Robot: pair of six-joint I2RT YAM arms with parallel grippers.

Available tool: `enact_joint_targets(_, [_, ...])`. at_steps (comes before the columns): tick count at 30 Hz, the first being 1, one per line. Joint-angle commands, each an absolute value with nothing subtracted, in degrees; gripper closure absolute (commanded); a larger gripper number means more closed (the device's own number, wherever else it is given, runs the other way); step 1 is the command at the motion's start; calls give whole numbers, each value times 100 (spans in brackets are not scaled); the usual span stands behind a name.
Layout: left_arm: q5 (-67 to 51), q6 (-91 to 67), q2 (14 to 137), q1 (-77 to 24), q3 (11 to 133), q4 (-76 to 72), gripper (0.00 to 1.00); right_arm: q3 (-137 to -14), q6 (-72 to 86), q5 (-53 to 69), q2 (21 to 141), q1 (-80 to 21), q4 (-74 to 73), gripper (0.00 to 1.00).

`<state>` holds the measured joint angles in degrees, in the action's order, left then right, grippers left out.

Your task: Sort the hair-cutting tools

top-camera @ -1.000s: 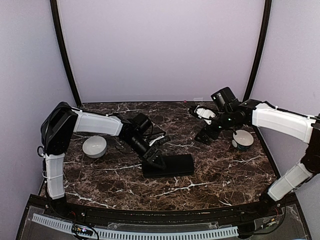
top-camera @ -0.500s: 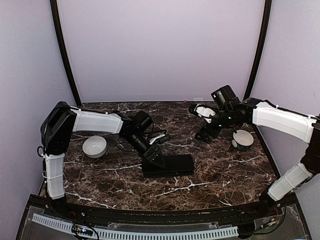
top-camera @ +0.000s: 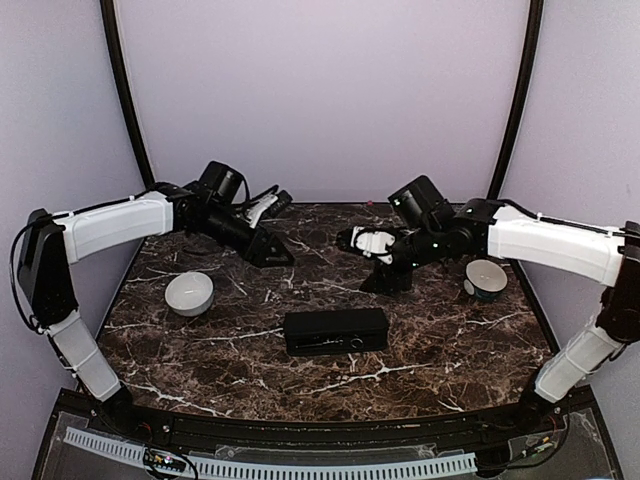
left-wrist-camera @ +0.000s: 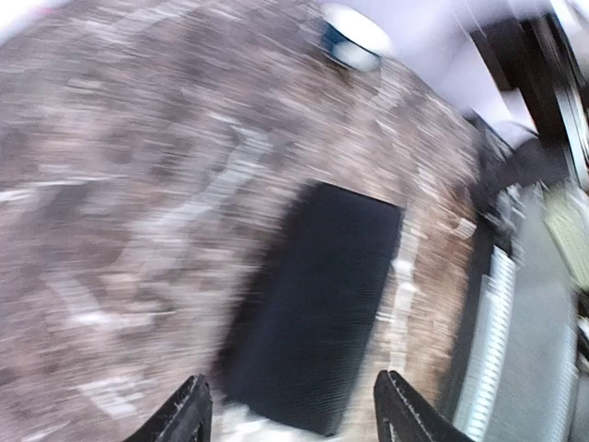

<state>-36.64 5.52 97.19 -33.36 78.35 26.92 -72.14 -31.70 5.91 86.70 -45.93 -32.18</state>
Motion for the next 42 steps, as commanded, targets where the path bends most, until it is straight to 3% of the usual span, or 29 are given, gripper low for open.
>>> enact_joint_targets(1, [-2714, 1171, 9547, -2937, 7546, 2837, 41, -7079, -3793, 662, 9055, -5283, -3300, 36])
enact_joint_targets(3, [-2401, 1519, 9573, -2929, 7324, 2814, 44, -7116, -3883, 601, 9358, -5508, -3278, 42])
enact_joint_targets(6, [-2322, 1996, 9583, -2929, 6975, 2633, 50, -7079, -3995, 445, 9640, -5732, -3050, 42])
enact_joint_targets(12, [-2665, 2501, 9593, -2935, 6534, 2279, 46, -6720, -4241, 100, 9883, -5995, -2518, 43])
enact_joint_targets(15, [-3177, 2768, 9843, -2964, 6477, 2332, 46, -6504, -4299, 69, 9964, -6020, -2378, 53])
enact_joint_targets(20, [-3072, 3001, 10299, -3216, 6509, 2280, 49, -6175, -4296, 79, 10071, -6029, -2230, 64])
enact_joint_targets(42, [-2304, 3153, 10714, -3691, 6593, 2070, 67, -5774, -4182, -199, 10100, -6028, -1960, 64])
